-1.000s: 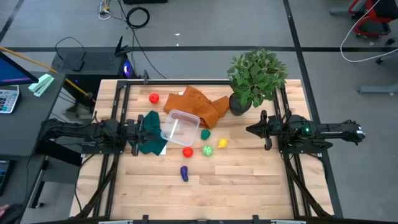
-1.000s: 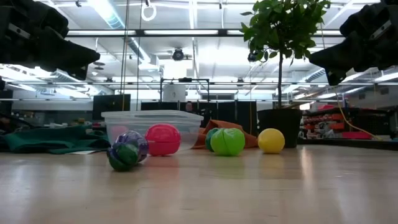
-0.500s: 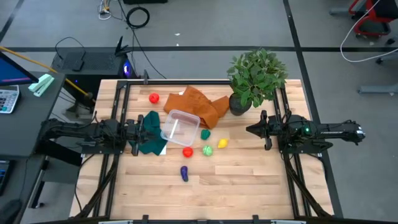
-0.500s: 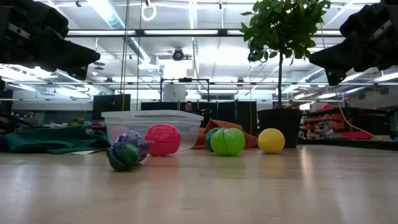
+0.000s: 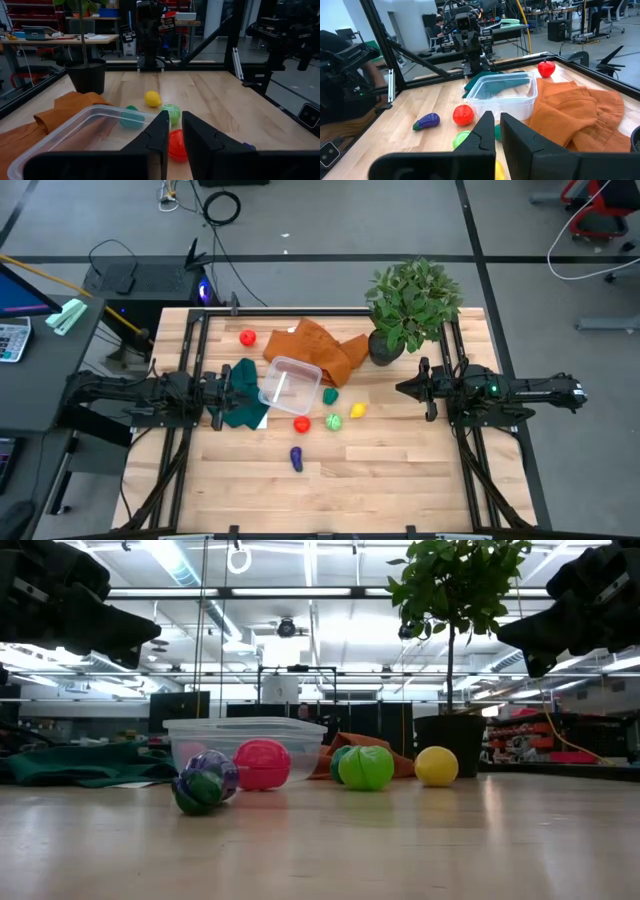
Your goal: Pick and placing Produce into tupperware
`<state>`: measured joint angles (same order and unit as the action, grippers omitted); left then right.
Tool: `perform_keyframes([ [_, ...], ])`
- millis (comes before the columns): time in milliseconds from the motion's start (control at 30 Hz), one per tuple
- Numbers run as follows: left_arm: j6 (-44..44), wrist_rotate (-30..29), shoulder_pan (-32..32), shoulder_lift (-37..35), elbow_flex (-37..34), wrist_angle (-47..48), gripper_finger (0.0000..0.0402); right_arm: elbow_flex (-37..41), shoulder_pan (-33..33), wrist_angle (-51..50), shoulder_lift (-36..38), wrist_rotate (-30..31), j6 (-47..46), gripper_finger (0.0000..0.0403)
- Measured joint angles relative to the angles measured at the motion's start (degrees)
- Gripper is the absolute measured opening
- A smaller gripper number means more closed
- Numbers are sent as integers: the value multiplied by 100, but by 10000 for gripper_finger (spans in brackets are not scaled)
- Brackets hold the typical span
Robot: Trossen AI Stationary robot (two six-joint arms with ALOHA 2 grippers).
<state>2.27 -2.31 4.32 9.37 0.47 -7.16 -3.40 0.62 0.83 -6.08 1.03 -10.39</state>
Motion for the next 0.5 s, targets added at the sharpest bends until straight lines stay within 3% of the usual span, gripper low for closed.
perform_keyframes([
  [500,-1,-2,0,0,-2,0,54,0,-1,-1,0,-1,0,0],
])
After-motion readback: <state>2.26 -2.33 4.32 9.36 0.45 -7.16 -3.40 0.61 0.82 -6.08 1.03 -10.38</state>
